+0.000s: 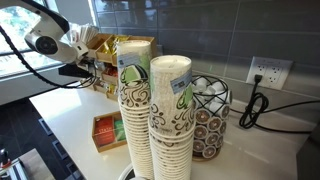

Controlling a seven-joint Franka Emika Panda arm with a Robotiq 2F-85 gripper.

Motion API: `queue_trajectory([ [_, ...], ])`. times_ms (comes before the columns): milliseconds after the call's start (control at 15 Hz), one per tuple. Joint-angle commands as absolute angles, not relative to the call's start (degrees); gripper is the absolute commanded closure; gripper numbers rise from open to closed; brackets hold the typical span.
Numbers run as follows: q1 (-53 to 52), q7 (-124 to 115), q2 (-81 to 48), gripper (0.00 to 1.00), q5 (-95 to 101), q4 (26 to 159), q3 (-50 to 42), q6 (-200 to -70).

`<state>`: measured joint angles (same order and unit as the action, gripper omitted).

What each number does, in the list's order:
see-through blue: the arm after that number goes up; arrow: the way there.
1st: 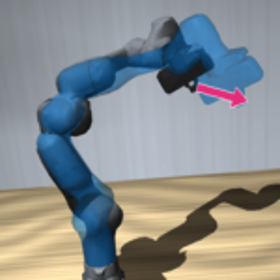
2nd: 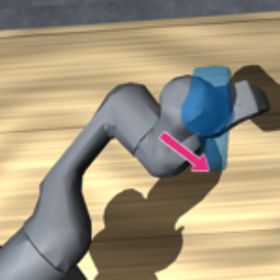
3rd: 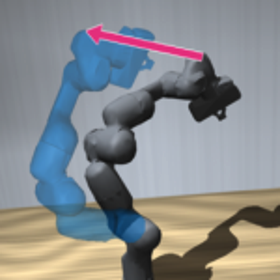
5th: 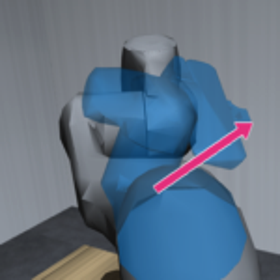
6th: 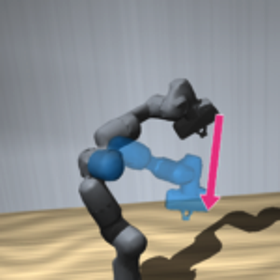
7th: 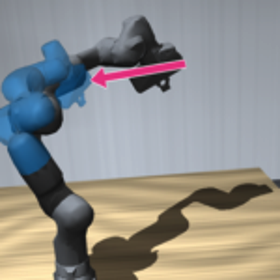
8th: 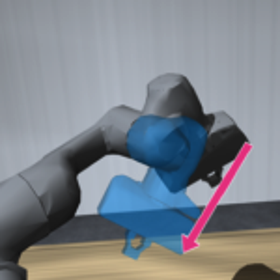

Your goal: Put the white sachet on the shelf with similar sachets

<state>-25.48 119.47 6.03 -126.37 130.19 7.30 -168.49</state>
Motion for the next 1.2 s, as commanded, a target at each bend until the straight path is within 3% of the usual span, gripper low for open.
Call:
queue_trajectory([
  [0, -23.0, 133.8, 3.7, 1.0, -140.7, 126.9, 7.7, -168.6],
  [200, -21.8, 142.8, 2.5, 1.0, -149.7, 126.4, 7.6, -167.1],
  [1133, -19.6, 133.7, 1.1, 1.0, -144.3, 126.4, 7.4, -158.2],
])
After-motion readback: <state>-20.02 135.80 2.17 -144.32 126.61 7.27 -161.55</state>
